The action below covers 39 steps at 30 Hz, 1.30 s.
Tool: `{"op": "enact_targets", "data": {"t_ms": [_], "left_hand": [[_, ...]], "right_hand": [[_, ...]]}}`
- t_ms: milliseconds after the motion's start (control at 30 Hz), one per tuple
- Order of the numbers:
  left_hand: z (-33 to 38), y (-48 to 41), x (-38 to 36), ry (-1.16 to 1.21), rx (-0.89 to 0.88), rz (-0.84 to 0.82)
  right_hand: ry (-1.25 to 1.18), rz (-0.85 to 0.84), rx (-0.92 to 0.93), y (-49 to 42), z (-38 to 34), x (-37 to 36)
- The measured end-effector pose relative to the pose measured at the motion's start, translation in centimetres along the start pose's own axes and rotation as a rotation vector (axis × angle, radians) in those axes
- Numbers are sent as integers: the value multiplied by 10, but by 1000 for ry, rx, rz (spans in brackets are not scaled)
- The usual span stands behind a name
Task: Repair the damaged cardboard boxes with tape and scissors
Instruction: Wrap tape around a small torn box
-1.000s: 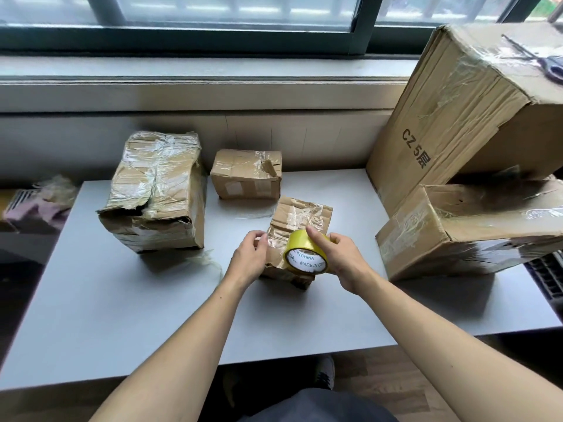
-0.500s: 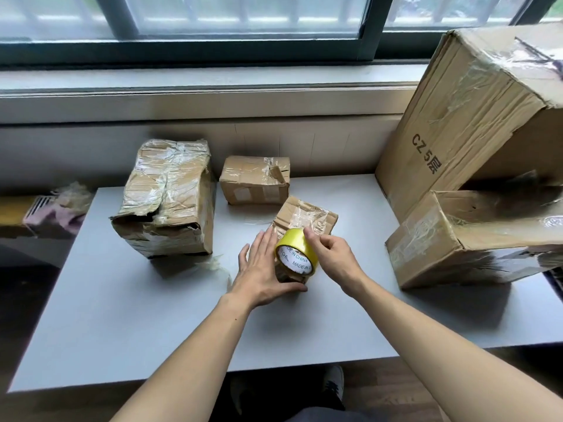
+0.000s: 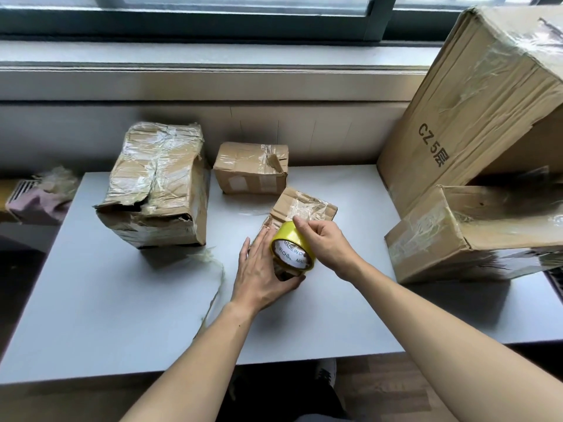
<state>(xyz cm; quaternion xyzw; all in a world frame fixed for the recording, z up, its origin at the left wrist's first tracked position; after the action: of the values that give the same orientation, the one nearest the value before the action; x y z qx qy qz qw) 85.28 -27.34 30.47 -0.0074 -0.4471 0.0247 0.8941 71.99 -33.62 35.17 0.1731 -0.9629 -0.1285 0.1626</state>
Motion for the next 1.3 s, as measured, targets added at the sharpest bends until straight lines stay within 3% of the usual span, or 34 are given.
{"op": "enact_targets", "data": {"t_ms": [267,467,633,767,1067,1300], "left_hand": [[0,0,-4,-139,-20,-51],[-3,0,-5,-202,-47,-83],[2,-2,-5,-246,-87,-59],[8,-4,-4,-237,-178,-31],[17,7,-9,-77,-317,0],[20,2,-5,-121,-285,-41]], "right_hand": [[264,53,-2,-4,-6,2],[622,116,-26,3,-17,17],[660,125,-42,8,-16,23],[540,149,-27,8,-13,29],[-136,201,-121,27,22,25],[-142,214,-128,31,21,29]]}}
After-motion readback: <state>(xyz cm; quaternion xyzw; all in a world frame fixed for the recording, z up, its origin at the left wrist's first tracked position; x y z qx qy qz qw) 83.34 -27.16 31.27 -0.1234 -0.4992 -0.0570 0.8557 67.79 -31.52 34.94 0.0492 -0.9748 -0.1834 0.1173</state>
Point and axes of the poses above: each hand's wrist, its own y-axis away from the middle knuckle, its own x-axis out of the back of the hand, z = x × y, the point moved 7 cm from there along -y, towards the middle knuckle, and after that the axes turned 2 degrees about y, right-handed, at the moved point
